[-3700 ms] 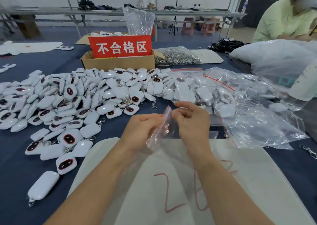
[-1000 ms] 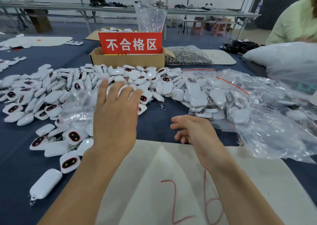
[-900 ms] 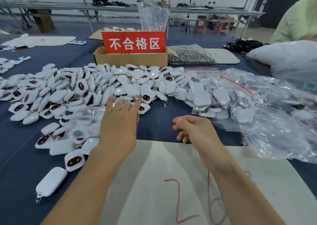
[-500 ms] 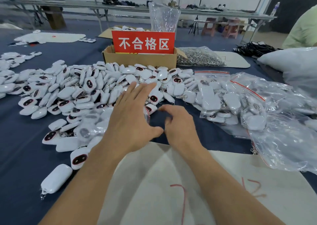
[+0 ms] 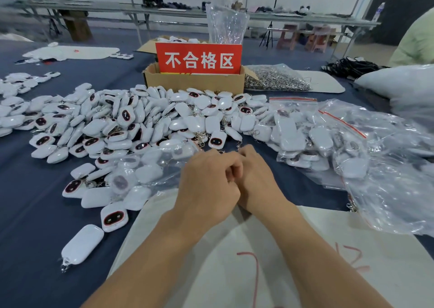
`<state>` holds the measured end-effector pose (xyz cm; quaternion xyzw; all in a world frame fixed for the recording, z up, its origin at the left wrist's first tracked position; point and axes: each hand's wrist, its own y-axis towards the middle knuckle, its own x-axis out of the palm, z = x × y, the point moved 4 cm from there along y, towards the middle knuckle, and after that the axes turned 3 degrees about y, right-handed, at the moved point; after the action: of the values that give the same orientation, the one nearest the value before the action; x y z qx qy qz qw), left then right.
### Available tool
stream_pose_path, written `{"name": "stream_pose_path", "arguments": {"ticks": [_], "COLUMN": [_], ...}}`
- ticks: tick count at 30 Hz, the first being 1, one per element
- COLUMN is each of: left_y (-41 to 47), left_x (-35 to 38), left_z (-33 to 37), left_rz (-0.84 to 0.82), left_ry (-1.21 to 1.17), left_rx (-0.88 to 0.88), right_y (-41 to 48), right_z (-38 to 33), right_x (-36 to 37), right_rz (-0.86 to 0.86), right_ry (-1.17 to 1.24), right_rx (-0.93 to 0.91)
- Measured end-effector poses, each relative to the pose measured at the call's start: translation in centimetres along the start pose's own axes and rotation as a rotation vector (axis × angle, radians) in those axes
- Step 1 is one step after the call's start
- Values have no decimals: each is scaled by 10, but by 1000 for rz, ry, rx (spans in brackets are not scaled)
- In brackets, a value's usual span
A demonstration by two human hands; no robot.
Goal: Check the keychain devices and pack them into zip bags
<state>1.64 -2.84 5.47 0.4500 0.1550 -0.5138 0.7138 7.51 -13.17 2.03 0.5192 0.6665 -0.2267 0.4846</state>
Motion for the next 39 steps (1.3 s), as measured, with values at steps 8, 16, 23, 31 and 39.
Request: {"name": "stream_pose_path", "arguments": {"ticks": [8, 16, 23, 31, 39], "left_y": [-7, -10, -4, 0, 1], "left_x": [15, 36, 34, 41, 39], "left_z": [5, 10, 7, -1, 0], "left_rz": [-161, -225, -186, -314, -297], "left_ry": [-2, -98, -374, -632, -724], "left_rx": [-23, 53, -69, -357, -349], "right_y": [-61, -54, -51, -53, -56], "right_z": [46, 52, 50, 35, 32], "right_x": [-28, -45, -43, -35, -38], "right_rz": [274, 339, 219, 80, 119], "right_ry": [275, 1141, 1156, 1232, 1156], "right_rx": [293, 532, 482, 387, 384]}}
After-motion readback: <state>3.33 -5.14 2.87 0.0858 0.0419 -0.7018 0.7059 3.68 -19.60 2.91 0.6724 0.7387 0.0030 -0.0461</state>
